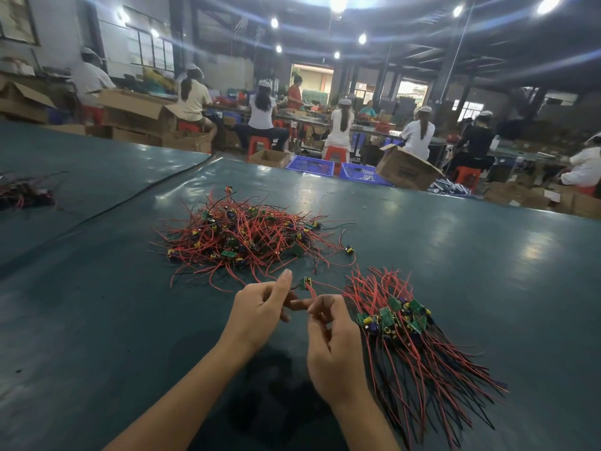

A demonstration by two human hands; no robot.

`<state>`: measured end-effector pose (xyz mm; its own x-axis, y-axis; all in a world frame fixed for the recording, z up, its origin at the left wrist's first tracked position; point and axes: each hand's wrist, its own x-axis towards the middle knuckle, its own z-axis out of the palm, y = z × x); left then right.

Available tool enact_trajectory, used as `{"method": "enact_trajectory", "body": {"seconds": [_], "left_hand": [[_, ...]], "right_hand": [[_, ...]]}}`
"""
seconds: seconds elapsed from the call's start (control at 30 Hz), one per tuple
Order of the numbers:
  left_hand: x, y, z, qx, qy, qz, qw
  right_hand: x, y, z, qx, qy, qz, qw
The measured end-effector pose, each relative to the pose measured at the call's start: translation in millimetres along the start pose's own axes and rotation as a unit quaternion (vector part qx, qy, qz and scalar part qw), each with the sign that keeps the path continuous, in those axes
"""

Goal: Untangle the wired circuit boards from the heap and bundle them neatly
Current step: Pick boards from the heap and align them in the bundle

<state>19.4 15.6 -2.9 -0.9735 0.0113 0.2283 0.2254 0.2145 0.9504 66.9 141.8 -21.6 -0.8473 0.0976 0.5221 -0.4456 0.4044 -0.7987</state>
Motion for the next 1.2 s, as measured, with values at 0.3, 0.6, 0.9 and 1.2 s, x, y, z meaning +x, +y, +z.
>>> {"method": "enact_trajectory", "body": {"seconds": [0.3,0.6,0.9,1.2], "left_hand": [[-0.3,13.6,-3.3,-0.375,-0.027,-0.091,0.922],[1.4,14.1,-5.8,-0.45,-0.021,-0.091,0.888],[0.4,7.1,2.0,-0.409,-0.114,-0.122,0.897],[-7.2,7.2,11.5,-0.254,-0.152,-0.071,0.953]], "right_hand": [[-0.3,-2.4,-6.0,-0.079,0.003,-0.065,0.995],[8.2,1.7,-6.3,-0.168,0.162,-0.084,0.969],[9.5,-15.2,-0.6,0.181,0.072,0.177,0.965],[8.5,-15.2,0.4,0.241,0.045,0.164,0.956]]}}
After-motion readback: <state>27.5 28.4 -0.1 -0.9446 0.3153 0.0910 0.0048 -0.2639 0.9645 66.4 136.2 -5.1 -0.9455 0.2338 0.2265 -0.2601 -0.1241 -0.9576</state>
